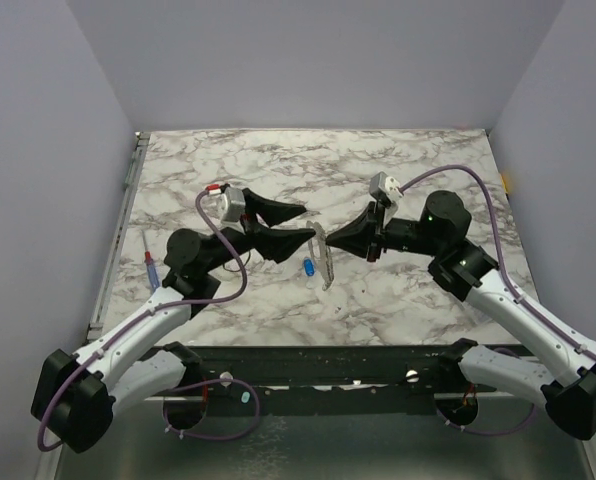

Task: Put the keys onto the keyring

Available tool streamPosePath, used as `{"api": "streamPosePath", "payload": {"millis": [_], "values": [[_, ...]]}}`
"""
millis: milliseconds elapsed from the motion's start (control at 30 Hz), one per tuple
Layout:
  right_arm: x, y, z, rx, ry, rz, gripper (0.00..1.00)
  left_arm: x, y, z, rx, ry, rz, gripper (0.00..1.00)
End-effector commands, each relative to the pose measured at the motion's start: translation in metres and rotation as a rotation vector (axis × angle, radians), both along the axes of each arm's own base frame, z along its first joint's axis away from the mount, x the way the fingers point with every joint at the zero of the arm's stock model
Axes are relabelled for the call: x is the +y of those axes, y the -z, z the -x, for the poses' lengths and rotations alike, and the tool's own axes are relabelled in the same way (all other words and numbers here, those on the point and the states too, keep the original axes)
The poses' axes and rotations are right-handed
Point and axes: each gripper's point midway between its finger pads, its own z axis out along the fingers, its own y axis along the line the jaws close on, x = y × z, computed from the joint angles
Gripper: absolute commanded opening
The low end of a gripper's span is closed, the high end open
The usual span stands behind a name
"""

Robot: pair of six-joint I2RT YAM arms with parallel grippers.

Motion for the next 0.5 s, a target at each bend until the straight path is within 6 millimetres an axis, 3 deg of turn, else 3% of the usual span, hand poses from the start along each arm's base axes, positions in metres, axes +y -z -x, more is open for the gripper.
{"api": "streamPosePath", "payload": {"millis": [0,200,333,467], "values": [[-0.02,0.012,-0.035,0.029,0.267,0.041,0.01,0.022,0.061,-0.053,0.184,-0.312,-0.224,0.64],[-0.055,0.035,-0.075,0.076,0.588,0.09,0.01,0.042,0.139,-0.073,0.443,-0.467,-0.472,0.58],[-0.079,0.054,-0.091,0.115,0.756,0.155,0.01,0.041,0.184,-0.077,0.66,-0.508,-0.541,0.56],[-0.096,0.071,-0.101,0.157,0.866,0.216,0.01,0.031,0.224,-0.076,0.636,-0.613,-0.732,0.5]]}}
